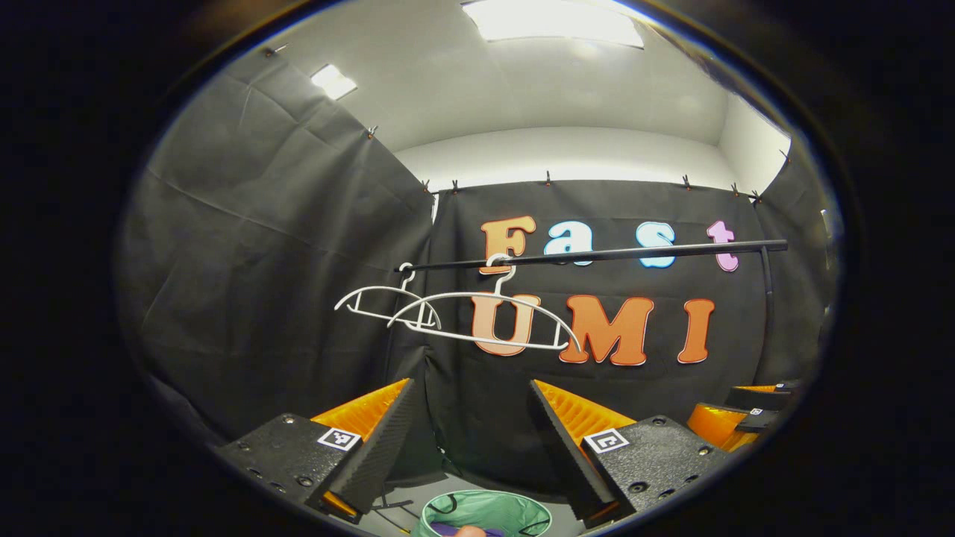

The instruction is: Grasp the clothes on the hanger with both hands and then place them into the laundry hamper below.

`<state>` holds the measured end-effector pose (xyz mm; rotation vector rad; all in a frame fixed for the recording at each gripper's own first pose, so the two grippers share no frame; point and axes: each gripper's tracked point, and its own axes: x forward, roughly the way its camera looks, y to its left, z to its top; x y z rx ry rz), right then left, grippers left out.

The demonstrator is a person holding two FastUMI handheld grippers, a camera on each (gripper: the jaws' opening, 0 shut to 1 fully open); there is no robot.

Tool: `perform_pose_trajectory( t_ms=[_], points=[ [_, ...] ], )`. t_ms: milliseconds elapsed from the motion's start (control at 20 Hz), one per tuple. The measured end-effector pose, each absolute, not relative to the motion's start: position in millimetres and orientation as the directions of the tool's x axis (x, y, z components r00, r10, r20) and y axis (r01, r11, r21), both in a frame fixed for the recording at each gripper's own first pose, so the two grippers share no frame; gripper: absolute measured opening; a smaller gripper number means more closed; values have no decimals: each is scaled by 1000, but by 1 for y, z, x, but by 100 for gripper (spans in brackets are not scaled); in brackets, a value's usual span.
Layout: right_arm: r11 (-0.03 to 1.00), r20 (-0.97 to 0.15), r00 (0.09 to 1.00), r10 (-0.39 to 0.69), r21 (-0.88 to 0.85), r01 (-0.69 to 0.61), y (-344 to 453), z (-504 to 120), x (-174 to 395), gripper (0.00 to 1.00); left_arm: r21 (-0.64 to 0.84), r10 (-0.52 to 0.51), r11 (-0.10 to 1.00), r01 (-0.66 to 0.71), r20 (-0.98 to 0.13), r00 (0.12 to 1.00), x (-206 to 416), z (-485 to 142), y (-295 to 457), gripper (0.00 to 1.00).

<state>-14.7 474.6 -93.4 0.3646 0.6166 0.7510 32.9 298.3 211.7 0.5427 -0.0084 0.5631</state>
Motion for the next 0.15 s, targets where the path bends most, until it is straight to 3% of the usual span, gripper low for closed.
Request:
perform_pose_trajectory(
  t_ms=[50, 100, 150],
  points=[
    [685, -388, 573, 722, 513, -517, 472, -93, -15, 92, 485, 504, 711, -509, 154, 850, 31, 212, 297, 94],
    [688, -389, 575, 720, 512, -514, 470, -93, -15, 92, 484, 505, 711, -511, 155, 849, 31, 212, 298, 89],
    [688, -390, 575, 719, 513, -513, 468, -93, -15, 92, 481, 507, 710, -514, 157, 847, 30, 212, 297, 94]
  ],
)
